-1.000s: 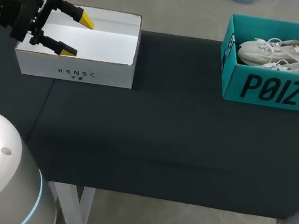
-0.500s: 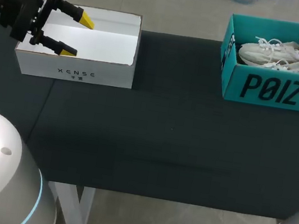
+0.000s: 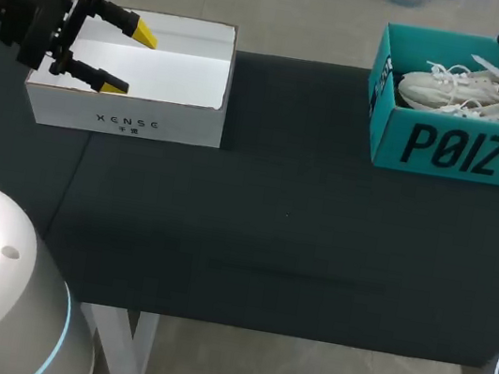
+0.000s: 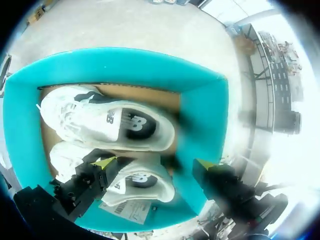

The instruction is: Take the shoe out of the shoebox, open the shoe tongue, remove and reinsert the insole, then place the shoe into the shoebox

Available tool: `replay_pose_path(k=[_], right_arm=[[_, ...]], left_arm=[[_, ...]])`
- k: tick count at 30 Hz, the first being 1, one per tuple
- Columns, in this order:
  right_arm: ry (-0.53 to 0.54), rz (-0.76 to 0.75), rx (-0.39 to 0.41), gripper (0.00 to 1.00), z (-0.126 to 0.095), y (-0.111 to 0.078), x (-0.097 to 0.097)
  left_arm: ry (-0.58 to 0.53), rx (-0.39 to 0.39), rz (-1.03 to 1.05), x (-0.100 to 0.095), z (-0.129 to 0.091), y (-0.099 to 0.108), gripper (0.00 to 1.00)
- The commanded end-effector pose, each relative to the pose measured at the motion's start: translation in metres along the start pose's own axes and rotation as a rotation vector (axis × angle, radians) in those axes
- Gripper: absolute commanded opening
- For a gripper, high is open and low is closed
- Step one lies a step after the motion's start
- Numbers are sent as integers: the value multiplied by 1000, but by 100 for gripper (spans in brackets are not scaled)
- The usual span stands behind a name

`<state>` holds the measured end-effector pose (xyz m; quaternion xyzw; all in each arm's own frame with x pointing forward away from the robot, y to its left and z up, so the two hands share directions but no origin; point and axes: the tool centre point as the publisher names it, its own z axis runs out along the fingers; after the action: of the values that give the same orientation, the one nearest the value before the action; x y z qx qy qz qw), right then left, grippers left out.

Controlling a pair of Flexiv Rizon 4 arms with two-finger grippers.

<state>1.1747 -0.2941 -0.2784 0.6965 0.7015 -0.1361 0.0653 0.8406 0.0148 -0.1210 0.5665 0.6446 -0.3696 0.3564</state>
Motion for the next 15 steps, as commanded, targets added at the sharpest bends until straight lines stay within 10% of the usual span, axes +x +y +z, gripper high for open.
replay_pose_path(k=[1, 15], right_arm=[[48, 36, -72, 100, -39, -52, -4], [28, 76, -104, 100, -74, -101, 10]], left_arm=[[2, 1, 1, 0, 0, 0, 100], [2, 1, 1, 0, 0, 0, 100]])
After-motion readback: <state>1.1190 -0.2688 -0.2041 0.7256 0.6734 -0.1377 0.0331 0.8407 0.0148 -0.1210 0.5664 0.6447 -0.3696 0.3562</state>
